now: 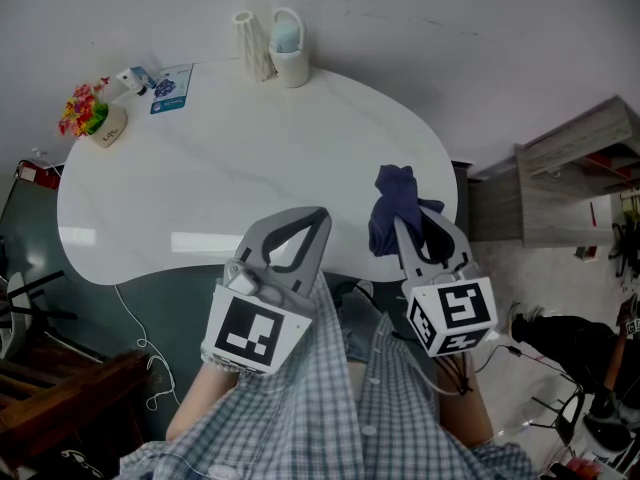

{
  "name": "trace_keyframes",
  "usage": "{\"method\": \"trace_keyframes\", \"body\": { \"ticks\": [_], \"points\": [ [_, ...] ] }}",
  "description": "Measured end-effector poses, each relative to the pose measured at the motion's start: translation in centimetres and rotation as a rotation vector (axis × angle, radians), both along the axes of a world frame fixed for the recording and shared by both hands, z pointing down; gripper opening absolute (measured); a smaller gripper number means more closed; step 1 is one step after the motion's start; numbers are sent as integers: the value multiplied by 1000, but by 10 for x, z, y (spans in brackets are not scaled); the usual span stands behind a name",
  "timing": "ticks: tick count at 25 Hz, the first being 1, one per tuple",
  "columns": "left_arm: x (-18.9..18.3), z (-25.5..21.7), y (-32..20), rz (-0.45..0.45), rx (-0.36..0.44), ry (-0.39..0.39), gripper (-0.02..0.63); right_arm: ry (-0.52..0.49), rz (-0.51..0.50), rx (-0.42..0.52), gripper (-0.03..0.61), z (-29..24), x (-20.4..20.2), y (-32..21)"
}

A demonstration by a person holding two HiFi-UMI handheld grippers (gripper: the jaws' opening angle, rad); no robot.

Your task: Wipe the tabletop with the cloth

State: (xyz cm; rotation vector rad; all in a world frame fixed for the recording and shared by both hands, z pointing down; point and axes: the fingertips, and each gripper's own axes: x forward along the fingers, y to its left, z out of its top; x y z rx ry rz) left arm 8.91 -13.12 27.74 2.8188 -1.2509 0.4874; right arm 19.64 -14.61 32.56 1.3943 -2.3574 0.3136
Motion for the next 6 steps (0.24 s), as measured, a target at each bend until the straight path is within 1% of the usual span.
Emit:
{"method": "trace_keyframes", "body": {
  "ticks": [6],
  "points": [
    [0, 1, 0, 3, -2, -3, 5, -2, -4, 0, 83, 0, -1, 0]
  ]
}}
